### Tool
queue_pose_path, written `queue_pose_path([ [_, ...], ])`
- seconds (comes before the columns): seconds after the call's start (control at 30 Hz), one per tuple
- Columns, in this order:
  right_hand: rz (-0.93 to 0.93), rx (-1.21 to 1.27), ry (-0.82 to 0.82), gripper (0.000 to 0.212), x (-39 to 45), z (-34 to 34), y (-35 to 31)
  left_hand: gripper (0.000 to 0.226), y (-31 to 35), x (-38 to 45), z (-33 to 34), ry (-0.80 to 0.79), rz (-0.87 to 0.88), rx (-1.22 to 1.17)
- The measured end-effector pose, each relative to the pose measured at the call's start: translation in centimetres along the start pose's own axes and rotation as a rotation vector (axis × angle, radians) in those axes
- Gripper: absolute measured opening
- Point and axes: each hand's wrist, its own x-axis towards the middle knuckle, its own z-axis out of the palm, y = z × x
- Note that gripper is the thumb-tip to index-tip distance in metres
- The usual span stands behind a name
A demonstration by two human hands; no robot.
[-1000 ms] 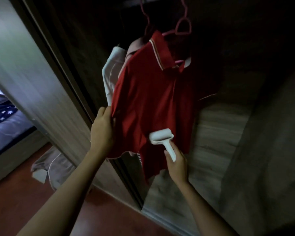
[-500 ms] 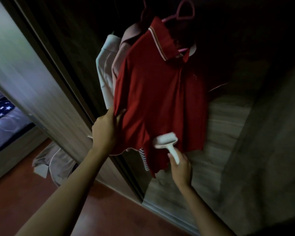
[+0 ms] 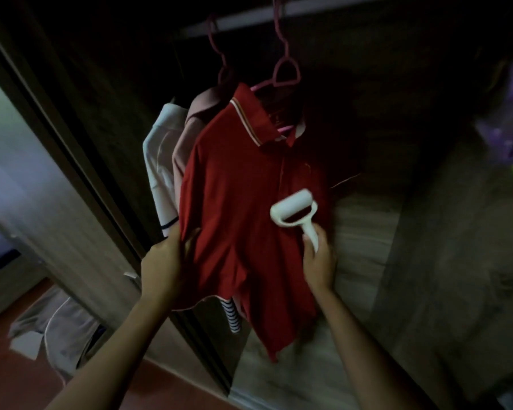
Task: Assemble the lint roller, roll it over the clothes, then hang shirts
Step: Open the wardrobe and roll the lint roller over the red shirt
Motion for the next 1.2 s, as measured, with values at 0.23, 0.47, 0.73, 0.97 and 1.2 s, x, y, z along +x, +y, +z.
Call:
queue_pose_path([
  [0.23,0.127,-0.041,-0.092,0.029,-5.5,0.5,5.0,0.047,0.8,-0.5,0.0,0.006,0.124,-0.012],
  [0.47,0.113,0.241,0.069,0.035,3.4,-1.8,-4.0,0.029,0.2,-0.5,0.2,0.015,0.144,0.005],
  [0.73,0.166,-0.004,-0.186,0.028,1.8,0.6,2.4,0.020,3.6,0.4,1.0,0.071,0.088,-0.173],
  [0.97,0.226,0.104,-0.039,0.029,2.0,0.1,2.3,0.020,5.7,2.2,2.0,0.127,0.152,-0.152],
  [1.2,0.088,0.278,0.154,0.030,13.1,-1.9,-7.4,0.022,3.4,2.3,3.4,0.121,0.067,-0.140],
])
